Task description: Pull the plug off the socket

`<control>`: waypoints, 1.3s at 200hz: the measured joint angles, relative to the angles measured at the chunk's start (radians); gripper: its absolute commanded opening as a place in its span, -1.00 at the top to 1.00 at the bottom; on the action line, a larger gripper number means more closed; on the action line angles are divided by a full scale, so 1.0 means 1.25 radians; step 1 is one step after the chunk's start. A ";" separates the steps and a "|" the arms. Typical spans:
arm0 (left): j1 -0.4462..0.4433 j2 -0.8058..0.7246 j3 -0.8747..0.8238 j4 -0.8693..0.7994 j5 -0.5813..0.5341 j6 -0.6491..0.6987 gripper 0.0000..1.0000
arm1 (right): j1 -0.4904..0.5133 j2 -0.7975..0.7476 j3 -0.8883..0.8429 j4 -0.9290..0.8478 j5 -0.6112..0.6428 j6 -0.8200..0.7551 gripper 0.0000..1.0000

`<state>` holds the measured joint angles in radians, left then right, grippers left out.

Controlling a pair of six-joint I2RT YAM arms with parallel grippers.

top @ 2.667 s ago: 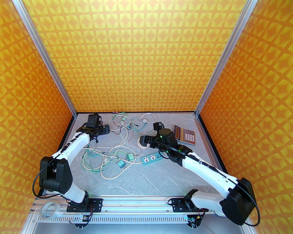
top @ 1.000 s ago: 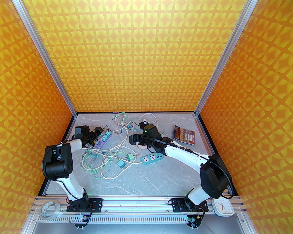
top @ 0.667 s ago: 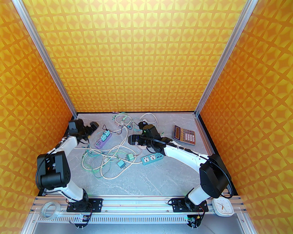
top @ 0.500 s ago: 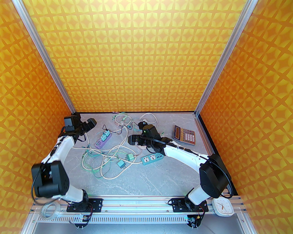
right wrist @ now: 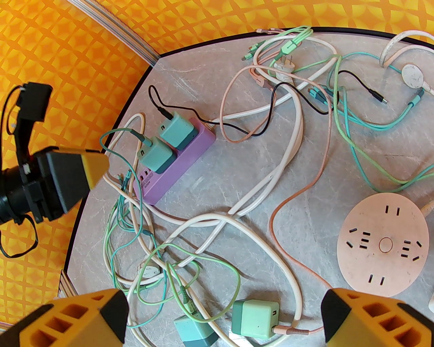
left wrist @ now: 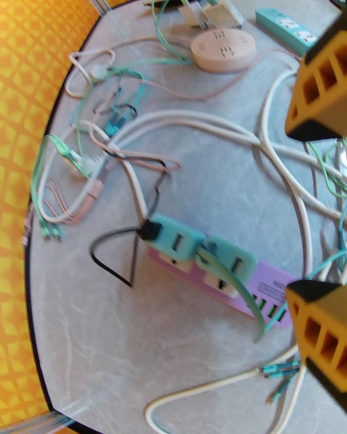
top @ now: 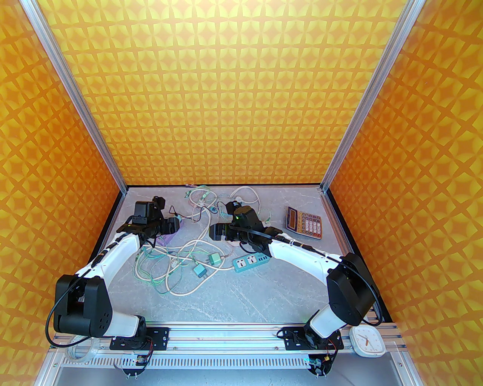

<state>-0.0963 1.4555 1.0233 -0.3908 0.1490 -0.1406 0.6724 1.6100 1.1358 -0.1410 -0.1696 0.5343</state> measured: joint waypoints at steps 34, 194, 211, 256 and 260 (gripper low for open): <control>0.000 0.063 0.000 -0.012 -0.022 0.041 -0.37 | 0.000 -0.008 -0.012 0.006 -0.004 -0.002 -0.97; 0.000 0.312 0.159 0.008 -0.106 0.230 0.11 | 0.000 -0.017 -0.023 0.007 -0.012 -0.011 -0.97; 0.000 0.321 0.170 0.010 -0.107 0.231 0.16 | 0.000 -0.007 -0.023 0.005 -0.013 -0.011 -0.97; -0.002 0.321 0.173 0.010 -0.108 0.221 0.30 | 0.000 0.028 -0.022 0.005 -0.024 -0.012 -0.97; -0.002 0.321 0.174 0.010 -0.108 0.215 0.30 | 0.000 0.032 -0.022 0.005 -0.025 -0.012 -0.97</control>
<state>-0.0982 1.8565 1.2404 -0.3782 0.0135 0.1276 0.6724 1.6497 1.1080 -0.1341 -0.2012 0.5198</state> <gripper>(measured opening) 0.356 0.985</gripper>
